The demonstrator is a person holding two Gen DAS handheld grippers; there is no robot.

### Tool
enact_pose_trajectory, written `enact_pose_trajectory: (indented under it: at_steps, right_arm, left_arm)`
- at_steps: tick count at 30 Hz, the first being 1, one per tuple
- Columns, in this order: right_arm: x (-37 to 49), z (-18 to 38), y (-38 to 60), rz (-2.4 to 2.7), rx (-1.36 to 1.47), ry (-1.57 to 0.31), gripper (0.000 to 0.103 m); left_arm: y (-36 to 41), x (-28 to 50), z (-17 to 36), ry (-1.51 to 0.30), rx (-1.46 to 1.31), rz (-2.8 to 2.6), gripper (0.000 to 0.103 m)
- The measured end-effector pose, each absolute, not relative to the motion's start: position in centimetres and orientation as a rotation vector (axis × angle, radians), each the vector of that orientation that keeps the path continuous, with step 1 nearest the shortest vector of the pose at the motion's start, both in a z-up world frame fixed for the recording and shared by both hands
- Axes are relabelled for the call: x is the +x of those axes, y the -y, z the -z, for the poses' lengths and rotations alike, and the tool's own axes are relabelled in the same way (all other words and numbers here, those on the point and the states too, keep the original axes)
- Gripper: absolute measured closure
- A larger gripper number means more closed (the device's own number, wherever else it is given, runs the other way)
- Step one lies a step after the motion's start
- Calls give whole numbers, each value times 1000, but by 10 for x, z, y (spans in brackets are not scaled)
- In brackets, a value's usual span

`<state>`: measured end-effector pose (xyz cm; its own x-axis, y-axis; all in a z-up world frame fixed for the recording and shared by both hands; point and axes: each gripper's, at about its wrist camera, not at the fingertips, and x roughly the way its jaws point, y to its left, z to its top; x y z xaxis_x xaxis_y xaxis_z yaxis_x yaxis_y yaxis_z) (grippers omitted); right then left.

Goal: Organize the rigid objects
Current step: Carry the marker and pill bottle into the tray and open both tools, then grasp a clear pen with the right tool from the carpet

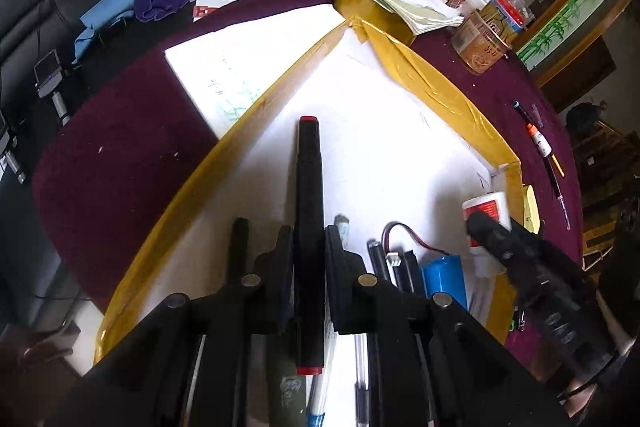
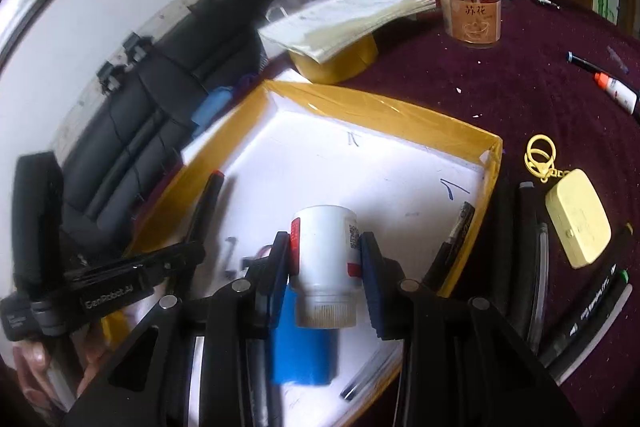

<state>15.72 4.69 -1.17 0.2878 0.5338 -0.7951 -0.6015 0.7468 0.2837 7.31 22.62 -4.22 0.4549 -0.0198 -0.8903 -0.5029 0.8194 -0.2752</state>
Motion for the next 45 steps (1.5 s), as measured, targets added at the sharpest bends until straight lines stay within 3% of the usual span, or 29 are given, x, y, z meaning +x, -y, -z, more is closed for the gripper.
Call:
enact_pose_trajectory:
  at_steps: [6,8,10,12,14,29,42,45]
  right_arm:
    - [151,20,-53,-709,-131,-1015,72]
    - [150,23,-53,-702,-151,-1024,69]
    - [147,22,-51,-702,-160,-1019,68]
    - [143,16,-48,-719,-149,-1003,65]
    - [138,8,-41,-747,-123,-983,60]
    - [91,-22,104,-795,185,-908,59]
    - [84,7,196,-554,257,-975,61]
    - [90,12,206,-523,282,-989,66]
  left_arm:
    - [-216,72,43,-1078,-499,-270,90]
    - [-210,70,43,-1071,-481,-265,84]
    - [-205,67,42,-1061,-476,-259,66]
    - [-199,63,38,-1042,-474,-262,56]
    - [-192,57,31,-1019,-473,-249,56]
    - [-67,25,-36,-900,-358,-33,56]
    - [-17,13,-15,-977,-386,111,56]
    - [-13,14,-15,-971,-380,117,56]
